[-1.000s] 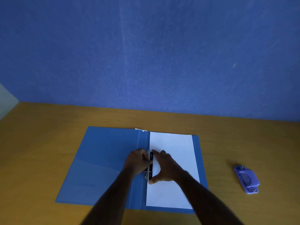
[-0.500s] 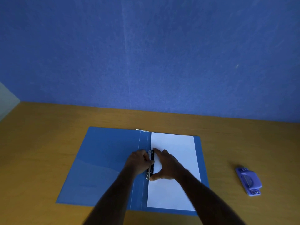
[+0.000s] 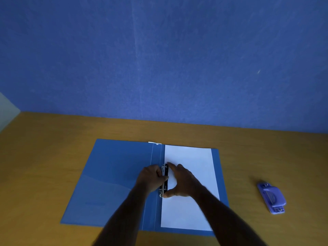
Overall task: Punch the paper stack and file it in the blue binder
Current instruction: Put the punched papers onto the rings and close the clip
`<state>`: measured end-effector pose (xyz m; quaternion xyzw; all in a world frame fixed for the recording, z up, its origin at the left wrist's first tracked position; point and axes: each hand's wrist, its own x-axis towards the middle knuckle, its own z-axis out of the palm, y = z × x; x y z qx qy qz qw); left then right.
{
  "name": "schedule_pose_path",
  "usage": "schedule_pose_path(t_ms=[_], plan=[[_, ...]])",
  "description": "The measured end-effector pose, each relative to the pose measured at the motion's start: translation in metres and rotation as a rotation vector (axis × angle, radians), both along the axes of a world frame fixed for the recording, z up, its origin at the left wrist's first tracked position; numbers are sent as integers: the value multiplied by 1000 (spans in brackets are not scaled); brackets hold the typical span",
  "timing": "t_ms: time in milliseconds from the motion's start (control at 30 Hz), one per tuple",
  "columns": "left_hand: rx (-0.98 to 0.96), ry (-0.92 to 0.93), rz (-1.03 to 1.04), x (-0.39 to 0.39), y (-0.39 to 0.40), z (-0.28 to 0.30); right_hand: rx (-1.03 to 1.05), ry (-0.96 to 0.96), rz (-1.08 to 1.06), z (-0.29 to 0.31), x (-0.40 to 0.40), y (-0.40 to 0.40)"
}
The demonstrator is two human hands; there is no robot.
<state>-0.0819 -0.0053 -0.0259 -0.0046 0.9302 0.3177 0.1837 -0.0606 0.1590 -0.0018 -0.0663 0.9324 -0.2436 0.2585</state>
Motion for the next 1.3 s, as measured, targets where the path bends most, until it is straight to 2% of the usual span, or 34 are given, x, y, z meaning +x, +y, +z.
schedule_pose_path(t_ms=[400,533,633,767,867,933,1067,1167,1300], plan=[[46,-19,26,5,1,3,-67,-64,-38,-1,0,4],[96,-1,25,6,-2,5,-180,-97,-84,1,5,14],[143,57,35,10,-6,6,-278,6,-218,0,14,25],[206,234,23,21,2,12,-300,291,-516,-5,35,45],[140,407,-205,37,24,18,-158,431,-687,-7,52,66],[80,461,-373,51,43,18,-46,404,-748,-9,64,79],[-79,399,-557,74,74,6,57,219,-809,-15,80,93],[-140,330,-580,80,86,-2,33,152,-836,-14,83,95],[-65,265,-493,79,89,-9,-114,81,-949,-12,82,95]])
